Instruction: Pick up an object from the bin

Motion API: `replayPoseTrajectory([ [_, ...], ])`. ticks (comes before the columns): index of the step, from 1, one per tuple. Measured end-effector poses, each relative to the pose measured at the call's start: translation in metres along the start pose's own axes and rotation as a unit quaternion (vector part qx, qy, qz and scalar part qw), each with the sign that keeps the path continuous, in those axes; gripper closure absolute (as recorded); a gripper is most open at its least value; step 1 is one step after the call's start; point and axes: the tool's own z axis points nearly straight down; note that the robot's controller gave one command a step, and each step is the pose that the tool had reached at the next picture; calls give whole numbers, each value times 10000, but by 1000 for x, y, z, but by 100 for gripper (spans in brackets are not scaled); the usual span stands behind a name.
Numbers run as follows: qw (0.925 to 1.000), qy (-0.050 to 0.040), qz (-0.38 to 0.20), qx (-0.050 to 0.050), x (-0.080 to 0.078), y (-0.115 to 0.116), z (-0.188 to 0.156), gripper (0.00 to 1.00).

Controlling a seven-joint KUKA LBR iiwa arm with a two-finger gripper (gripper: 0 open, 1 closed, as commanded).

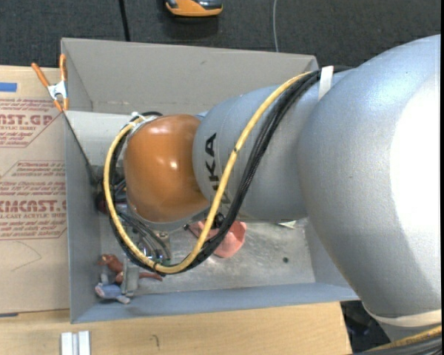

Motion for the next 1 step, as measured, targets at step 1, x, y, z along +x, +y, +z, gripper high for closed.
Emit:
replayPoseTrajectory([
  [1, 10000, -34, 13, -9, -2, -1, -4, 0],
])
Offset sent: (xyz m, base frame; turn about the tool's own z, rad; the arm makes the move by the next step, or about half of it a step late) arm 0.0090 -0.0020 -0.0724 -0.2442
